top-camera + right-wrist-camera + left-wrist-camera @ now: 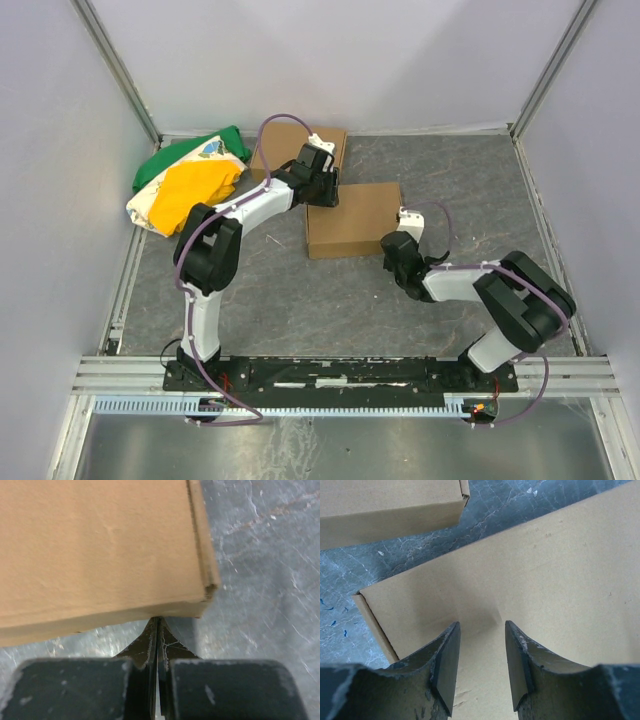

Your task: Fold the paper box

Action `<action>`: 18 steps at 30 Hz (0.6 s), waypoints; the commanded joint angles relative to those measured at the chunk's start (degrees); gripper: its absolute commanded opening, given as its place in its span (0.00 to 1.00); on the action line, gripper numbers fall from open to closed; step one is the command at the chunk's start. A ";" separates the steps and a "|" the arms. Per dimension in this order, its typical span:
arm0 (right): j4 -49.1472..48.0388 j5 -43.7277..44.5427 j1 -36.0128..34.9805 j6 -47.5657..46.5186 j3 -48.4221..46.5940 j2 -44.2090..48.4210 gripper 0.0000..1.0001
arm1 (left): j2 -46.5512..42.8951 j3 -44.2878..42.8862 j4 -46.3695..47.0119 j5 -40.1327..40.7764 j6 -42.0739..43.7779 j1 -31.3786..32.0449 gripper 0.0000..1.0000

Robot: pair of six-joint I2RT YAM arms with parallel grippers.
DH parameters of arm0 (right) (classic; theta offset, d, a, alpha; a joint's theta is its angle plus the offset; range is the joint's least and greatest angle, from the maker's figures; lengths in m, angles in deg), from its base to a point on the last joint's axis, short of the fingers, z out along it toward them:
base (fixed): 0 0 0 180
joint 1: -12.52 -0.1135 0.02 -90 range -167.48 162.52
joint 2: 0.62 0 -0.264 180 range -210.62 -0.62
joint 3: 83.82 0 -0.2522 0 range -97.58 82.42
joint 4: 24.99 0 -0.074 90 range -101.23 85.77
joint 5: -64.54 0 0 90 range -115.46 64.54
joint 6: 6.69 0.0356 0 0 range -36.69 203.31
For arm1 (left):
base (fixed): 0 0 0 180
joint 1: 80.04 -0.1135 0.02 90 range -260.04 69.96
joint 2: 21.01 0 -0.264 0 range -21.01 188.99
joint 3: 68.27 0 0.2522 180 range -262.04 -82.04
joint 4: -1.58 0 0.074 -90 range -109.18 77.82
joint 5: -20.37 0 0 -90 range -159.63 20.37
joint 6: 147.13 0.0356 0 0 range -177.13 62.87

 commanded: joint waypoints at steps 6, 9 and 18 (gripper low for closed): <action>-13.09 0.68 0.45 -2.73 -6.43 -9.89 0.01 | 6.35 2.55 -7.63 -3.98 2.44 2.22 0.46; -12.73 -0.82 0.46 -2.56 -7.09 -10.26 0.01 | 6.55 2.47 -7.76 -3.62 2.70 2.22 0.46; -3.80 -7.20 0.46 -4.07 -0.46 4.21 0.03 | 5.06 1.41 -9.51 0.25 3.25 2.23 0.52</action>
